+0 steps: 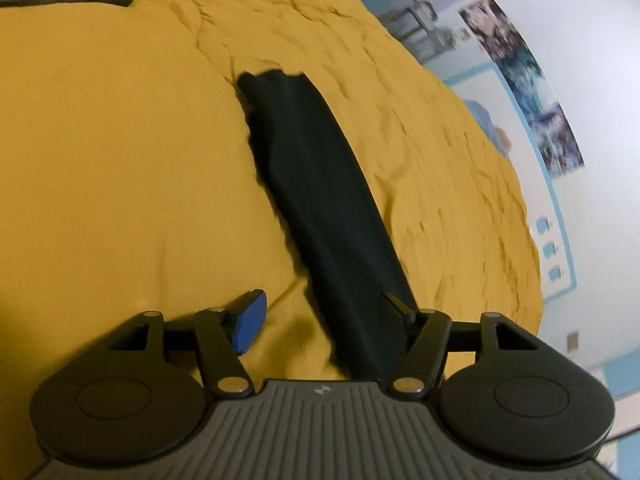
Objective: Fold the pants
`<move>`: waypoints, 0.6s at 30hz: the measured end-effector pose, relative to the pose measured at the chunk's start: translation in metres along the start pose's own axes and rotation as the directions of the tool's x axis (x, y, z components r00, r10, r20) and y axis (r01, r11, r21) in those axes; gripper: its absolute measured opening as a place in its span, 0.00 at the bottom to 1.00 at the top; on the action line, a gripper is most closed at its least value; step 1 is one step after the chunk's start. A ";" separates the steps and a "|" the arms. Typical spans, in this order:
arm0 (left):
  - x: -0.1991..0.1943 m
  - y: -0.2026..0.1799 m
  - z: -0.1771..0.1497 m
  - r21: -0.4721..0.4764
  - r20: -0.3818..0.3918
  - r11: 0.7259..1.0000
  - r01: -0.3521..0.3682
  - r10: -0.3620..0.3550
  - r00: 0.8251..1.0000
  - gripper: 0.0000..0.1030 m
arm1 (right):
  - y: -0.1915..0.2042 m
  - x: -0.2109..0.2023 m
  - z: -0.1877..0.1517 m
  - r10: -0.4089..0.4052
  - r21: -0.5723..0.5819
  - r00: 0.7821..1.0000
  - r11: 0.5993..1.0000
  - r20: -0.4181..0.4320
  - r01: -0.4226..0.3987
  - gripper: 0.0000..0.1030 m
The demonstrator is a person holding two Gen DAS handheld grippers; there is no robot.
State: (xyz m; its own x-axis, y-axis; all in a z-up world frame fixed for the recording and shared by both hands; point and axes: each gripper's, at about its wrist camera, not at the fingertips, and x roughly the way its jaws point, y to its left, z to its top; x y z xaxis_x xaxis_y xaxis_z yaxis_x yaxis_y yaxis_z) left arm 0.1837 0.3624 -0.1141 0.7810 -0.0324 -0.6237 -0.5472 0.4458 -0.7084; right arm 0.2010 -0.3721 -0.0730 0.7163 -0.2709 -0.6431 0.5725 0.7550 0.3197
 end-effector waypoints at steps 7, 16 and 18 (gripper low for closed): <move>-0.008 -0.010 -0.034 0.300 0.039 0.953 -0.050 0.040 0.998 0.74 | -0.013 0.072 0.056 0.327 -0.205 0.918 0.905 -0.223 -0.372 0.51; -0.003 -0.006 -0.065 0.386 0.128 0.917 -0.099 0.053 0.990 0.77 | 0.001 0.155 0.084 0.435 -0.326 0.815 0.762 -0.383 -0.560 0.54; -0.002 -0.008 -0.067 0.399 0.134 0.910 -0.115 0.066 0.989 0.77 | 0.009 0.174 0.080 0.436 -0.324 0.799 0.750 -0.414 -0.577 0.54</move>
State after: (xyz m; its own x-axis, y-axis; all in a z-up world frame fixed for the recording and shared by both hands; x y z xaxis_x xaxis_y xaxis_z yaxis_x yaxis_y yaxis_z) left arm 0.1661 0.2995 -0.1293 0.7766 0.1173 -0.6190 -0.4673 0.7662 -0.4410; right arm 0.3629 -0.4602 -0.1266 0.6571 0.3597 -0.6624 -0.1132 0.9159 0.3850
